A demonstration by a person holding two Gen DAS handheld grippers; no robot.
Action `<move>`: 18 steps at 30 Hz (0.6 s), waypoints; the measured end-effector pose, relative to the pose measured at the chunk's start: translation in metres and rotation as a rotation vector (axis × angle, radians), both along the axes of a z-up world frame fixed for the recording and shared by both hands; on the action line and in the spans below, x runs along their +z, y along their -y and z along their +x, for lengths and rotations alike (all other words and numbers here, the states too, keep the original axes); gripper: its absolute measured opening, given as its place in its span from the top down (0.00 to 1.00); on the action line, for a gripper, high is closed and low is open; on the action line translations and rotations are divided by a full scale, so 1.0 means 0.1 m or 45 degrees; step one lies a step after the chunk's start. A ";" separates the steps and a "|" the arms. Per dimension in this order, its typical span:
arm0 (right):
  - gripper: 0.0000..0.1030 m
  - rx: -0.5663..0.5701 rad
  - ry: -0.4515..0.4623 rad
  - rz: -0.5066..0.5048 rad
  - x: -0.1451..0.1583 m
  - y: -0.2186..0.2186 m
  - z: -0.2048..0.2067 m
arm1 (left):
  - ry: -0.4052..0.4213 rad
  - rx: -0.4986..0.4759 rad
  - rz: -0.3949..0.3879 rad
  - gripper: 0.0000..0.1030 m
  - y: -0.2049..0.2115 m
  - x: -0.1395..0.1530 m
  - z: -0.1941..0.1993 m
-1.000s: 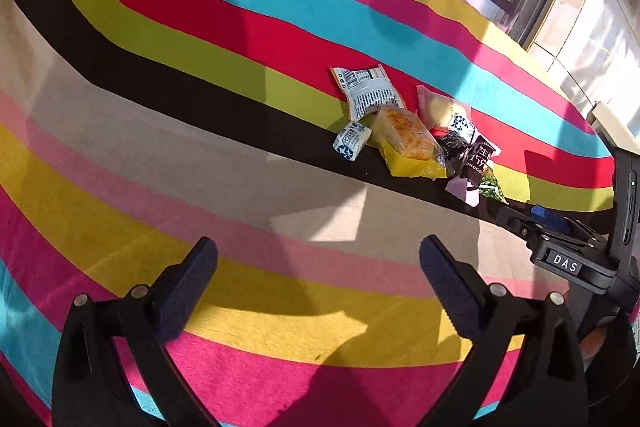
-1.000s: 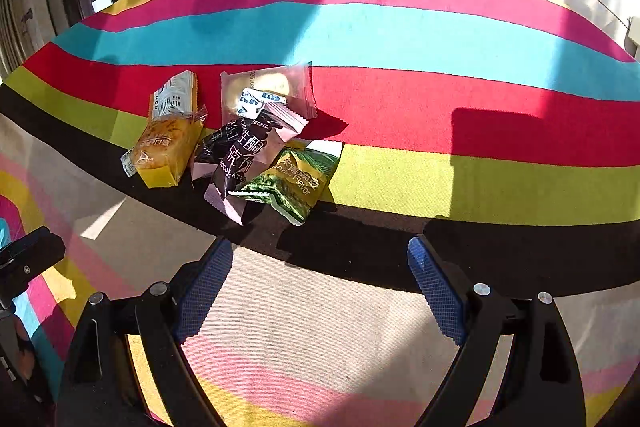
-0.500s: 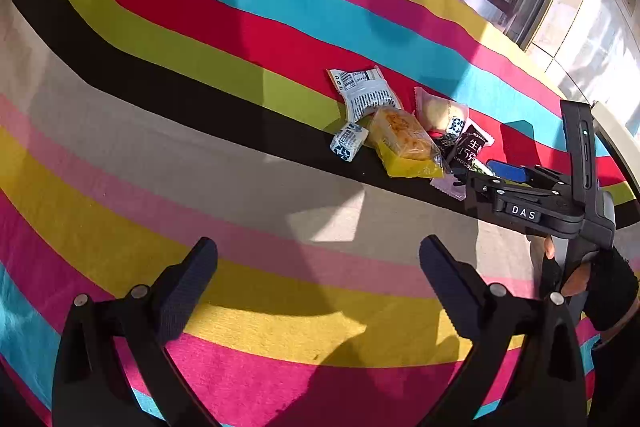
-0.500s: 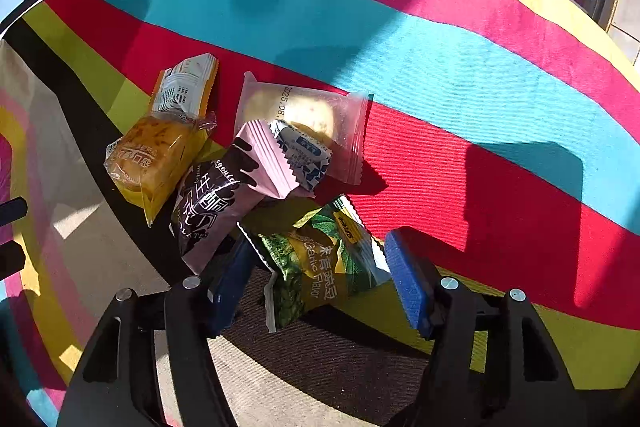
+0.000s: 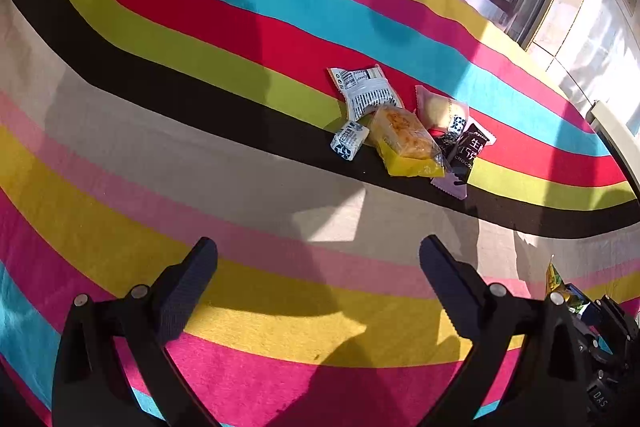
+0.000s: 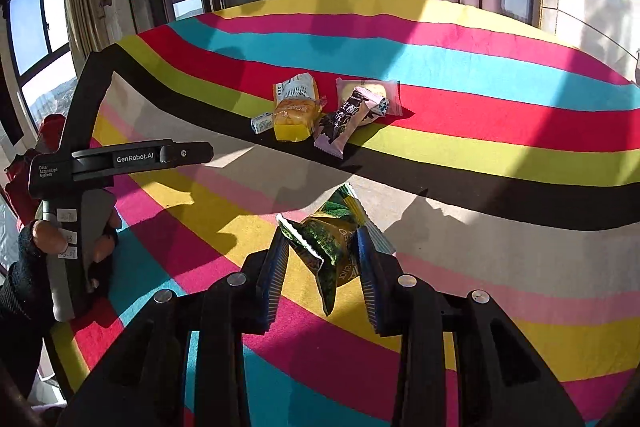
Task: Organize snacks
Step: 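Grasp the black chocolate packet with the left tool while the right tool grasps the green bag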
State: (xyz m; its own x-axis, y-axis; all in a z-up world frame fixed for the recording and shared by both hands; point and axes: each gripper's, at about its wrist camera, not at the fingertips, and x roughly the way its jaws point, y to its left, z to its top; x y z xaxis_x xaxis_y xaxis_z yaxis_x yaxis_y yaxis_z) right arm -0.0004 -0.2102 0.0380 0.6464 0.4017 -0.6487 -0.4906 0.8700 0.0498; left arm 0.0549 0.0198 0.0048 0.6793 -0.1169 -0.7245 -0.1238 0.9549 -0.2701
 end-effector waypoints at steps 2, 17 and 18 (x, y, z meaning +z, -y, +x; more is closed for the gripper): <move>0.66 -0.019 -0.002 -0.008 -0.01 -0.01 0.06 | 0.001 -0.005 0.002 0.02 0.01 0.00 0.00; 0.66 -0.071 -0.127 0.206 -0.03 0.32 0.11 | 0.106 -0.428 0.377 0.02 1.36 0.36 0.71; 0.66 -0.075 -0.130 0.214 -0.03 0.33 0.11 | 0.096 -0.434 0.419 0.02 1.43 0.33 0.80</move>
